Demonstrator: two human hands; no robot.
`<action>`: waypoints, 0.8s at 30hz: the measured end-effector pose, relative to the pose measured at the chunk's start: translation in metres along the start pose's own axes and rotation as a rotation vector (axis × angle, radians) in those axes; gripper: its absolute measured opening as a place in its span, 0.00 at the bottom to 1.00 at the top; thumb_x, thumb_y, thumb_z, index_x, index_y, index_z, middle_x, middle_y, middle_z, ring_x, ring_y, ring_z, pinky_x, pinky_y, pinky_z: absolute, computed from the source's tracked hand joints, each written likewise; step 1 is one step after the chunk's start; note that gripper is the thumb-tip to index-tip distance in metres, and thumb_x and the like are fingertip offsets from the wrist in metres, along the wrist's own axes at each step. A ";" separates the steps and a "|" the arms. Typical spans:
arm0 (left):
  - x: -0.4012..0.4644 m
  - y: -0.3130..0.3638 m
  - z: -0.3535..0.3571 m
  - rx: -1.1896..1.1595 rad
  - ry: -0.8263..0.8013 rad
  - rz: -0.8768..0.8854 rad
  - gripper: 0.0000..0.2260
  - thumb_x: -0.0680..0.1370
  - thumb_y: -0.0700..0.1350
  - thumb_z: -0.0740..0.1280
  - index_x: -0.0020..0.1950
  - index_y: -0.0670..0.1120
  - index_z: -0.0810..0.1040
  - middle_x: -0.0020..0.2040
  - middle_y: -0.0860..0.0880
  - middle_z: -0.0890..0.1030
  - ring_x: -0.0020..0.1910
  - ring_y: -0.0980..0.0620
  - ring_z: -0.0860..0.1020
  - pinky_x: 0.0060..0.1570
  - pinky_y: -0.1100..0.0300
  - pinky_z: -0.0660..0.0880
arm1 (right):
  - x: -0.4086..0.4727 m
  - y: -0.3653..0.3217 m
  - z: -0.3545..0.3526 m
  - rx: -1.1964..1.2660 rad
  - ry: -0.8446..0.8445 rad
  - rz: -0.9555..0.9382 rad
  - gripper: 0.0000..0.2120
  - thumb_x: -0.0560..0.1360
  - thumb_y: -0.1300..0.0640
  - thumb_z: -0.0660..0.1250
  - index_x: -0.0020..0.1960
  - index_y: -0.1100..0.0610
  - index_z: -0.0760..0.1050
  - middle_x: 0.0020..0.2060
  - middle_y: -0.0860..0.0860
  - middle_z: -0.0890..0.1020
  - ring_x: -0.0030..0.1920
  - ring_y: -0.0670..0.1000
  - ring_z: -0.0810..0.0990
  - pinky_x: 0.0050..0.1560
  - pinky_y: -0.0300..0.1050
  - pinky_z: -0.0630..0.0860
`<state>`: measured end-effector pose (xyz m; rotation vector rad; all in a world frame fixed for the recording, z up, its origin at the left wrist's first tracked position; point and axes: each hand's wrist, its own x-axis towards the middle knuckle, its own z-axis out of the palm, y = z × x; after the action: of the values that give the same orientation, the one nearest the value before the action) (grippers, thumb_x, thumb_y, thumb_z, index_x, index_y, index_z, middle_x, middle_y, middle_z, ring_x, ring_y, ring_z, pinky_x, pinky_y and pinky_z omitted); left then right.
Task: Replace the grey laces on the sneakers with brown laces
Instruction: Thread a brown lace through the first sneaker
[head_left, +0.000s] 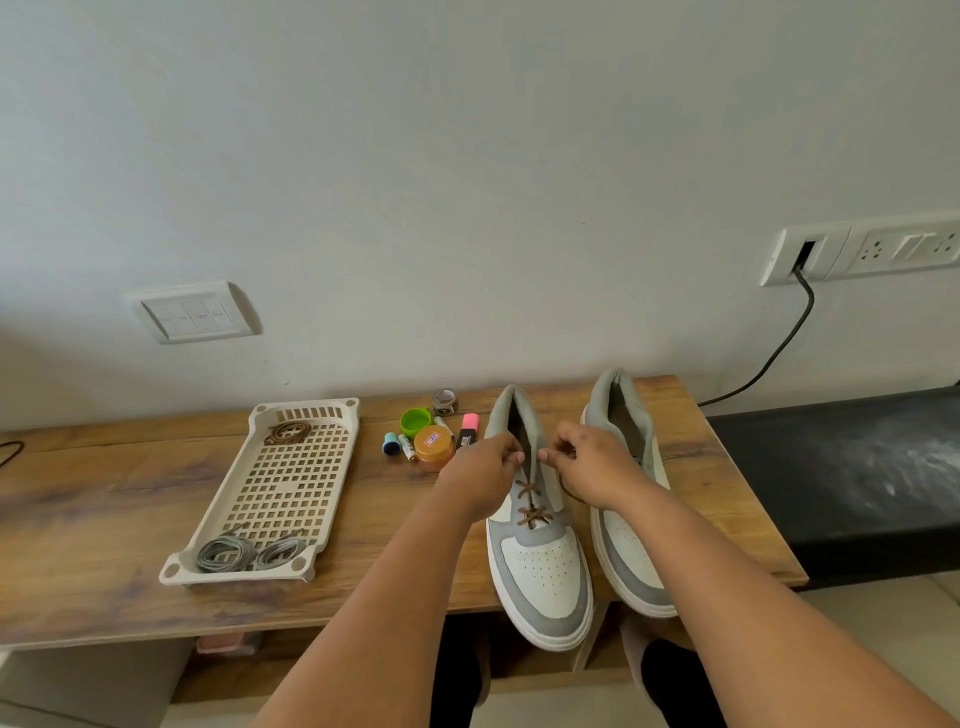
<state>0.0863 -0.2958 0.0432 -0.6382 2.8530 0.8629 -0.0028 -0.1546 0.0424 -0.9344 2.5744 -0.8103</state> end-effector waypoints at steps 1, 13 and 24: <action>0.000 0.001 0.001 0.006 -0.009 -0.008 0.10 0.84 0.52 0.55 0.59 0.51 0.72 0.46 0.47 0.77 0.45 0.47 0.75 0.47 0.51 0.76 | 0.000 -0.001 0.001 -0.008 0.011 -0.003 0.10 0.81 0.48 0.62 0.46 0.53 0.71 0.36 0.48 0.75 0.41 0.52 0.76 0.44 0.47 0.71; -0.002 0.001 -0.004 -0.071 -0.003 0.004 0.09 0.85 0.51 0.55 0.58 0.49 0.71 0.47 0.47 0.76 0.48 0.47 0.74 0.49 0.51 0.74 | 0.003 -0.001 -0.009 0.116 -0.069 0.127 0.11 0.80 0.45 0.62 0.50 0.53 0.73 0.44 0.48 0.80 0.45 0.48 0.78 0.43 0.44 0.73; -0.025 0.034 -0.056 -0.597 0.434 0.072 0.11 0.83 0.40 0.60 0.52 0.50 0.81 0.47 0.54 0.81 0.47 0.54 0.78 0.45 0.60 0.75 | -0.004 -0.039 -0.051 0.406 0.379 -0.135 0.22 0.80 0.67 0.60 0.71 0.51 0.67 0.64 0.47 0.74 0.49 0.44 0.83 0.57 0.40 0.78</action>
<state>0.0965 -0.2922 0.1124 -0.8691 2.9764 1.8229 -0.0023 -0.1554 0.1065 -0.8991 2.5028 -1.6120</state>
